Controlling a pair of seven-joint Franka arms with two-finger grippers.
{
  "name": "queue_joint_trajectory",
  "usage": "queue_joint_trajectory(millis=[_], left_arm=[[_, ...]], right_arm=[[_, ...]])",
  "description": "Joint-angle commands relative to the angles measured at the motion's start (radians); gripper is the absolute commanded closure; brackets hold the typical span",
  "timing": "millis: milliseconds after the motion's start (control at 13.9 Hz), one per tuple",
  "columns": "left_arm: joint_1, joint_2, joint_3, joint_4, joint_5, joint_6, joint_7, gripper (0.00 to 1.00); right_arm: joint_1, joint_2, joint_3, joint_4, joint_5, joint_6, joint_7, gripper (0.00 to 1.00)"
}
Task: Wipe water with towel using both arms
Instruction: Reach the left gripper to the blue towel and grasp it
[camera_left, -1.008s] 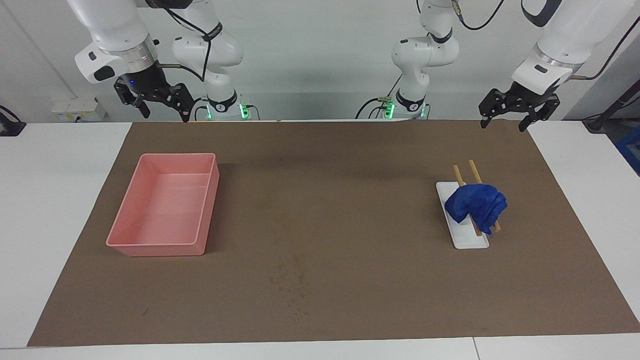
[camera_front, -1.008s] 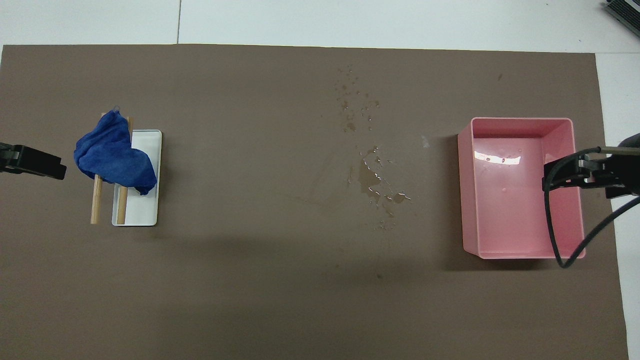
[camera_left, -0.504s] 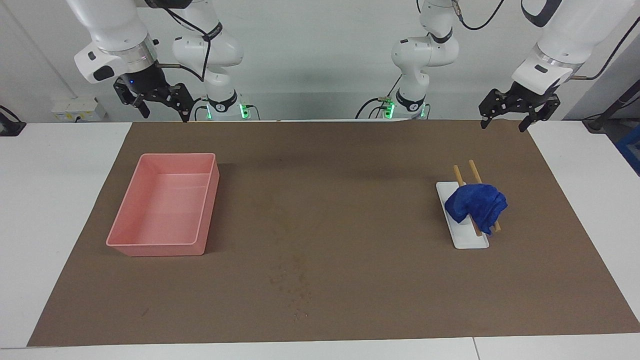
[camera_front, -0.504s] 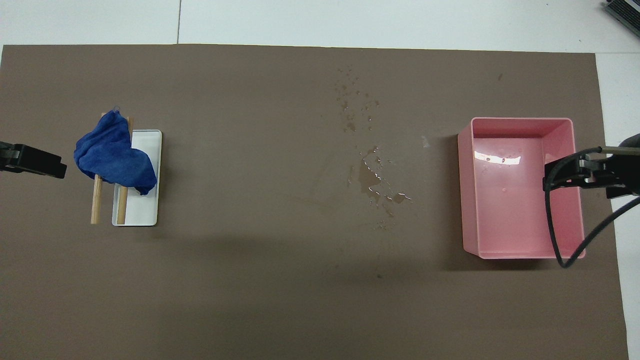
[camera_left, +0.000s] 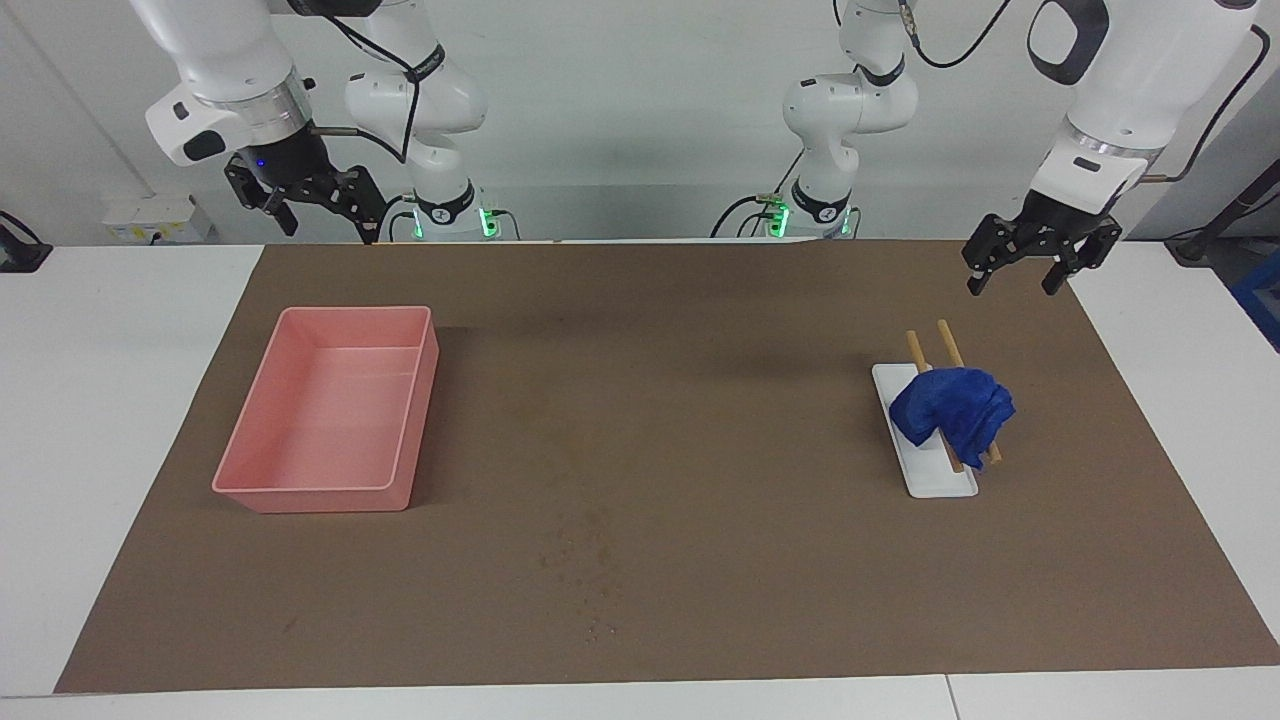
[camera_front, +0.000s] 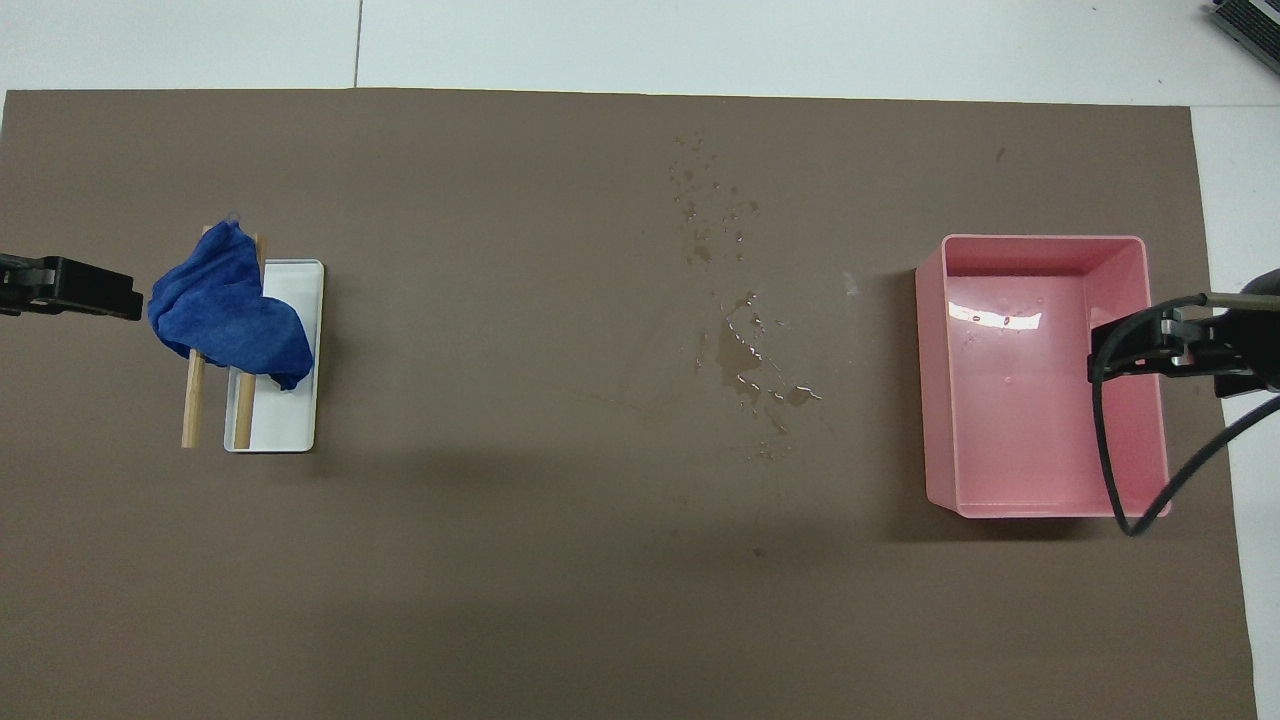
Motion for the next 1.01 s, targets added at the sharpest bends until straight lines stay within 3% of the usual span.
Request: queue_joint_trajectory(millis=[0,360,648,936], left_arm=[[0.006,-0.025,0.002,-0.106,0.003,0.131,-0.015,0.00],[0.019,0.071,0.004,-0.167,0.042,0.317,-0.012,0.00],[0.031,0.104,0.005,-0.268,0.094,0.480,-0.013,0.00],[0.037,0.105,0.004,-0.319,0.094,0.524,-0.038,0.00]], right_arm=[[-0.019,-0.028,0.010,-0.026,0.002,0.011,-0.005,0.00],[-0.022,-0.048,-0.001,-0.020,0.002,0.010,-0.005,0.00],[-0.021,-0.051,0.001,-0.020,0.003,0.010,-0.010,0.00],[-0.009,-0.062,0.002,-0.041,0.007,0.021,0.007,0.00]])
